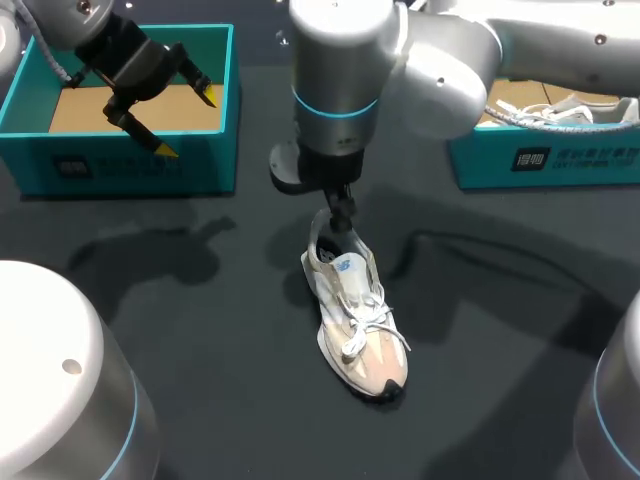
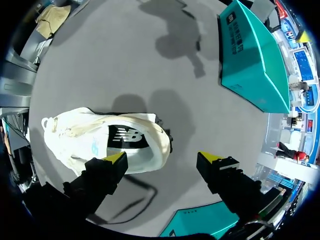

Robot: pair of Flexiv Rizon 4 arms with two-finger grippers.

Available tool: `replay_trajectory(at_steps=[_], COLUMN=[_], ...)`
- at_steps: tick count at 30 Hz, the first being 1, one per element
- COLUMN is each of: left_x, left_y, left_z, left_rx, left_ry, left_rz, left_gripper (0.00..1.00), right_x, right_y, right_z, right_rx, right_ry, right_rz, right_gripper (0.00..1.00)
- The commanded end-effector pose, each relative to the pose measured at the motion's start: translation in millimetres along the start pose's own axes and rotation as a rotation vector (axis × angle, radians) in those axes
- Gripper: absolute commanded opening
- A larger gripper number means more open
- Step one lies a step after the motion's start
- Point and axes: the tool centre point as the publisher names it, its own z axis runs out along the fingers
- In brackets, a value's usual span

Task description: Take the shoe out of the shoebox, open the shoe tongue, remove and reinsert the insole, then place the shoe into the shoebox

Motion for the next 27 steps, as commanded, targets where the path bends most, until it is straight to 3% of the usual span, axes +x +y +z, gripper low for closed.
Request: replay_trajectory(at_steps=[1,16,27], left_x=[0.2,0.2,0.2], left_y=[0,0,0], left_z=[0,0,0], left_rx=[-0.002,-0.002,-0.002], left_ry=[0.001,0.001,0.001], left_rz=[0.0,0.0,0.0], left_gripper=[1.0,1.0,1.0], right_x=[-4.4,-11.6,-12.8], right_y=[0.1,-2.1,0.0], right_z=[12,41,56], right_rx=[-0.013,-0.045,-0.072], right_ry=[0.012,0.052,0.068], right_rz=[-0.007,-0.029,-0.031], right_gripper=[0.84,0.84,0.75])
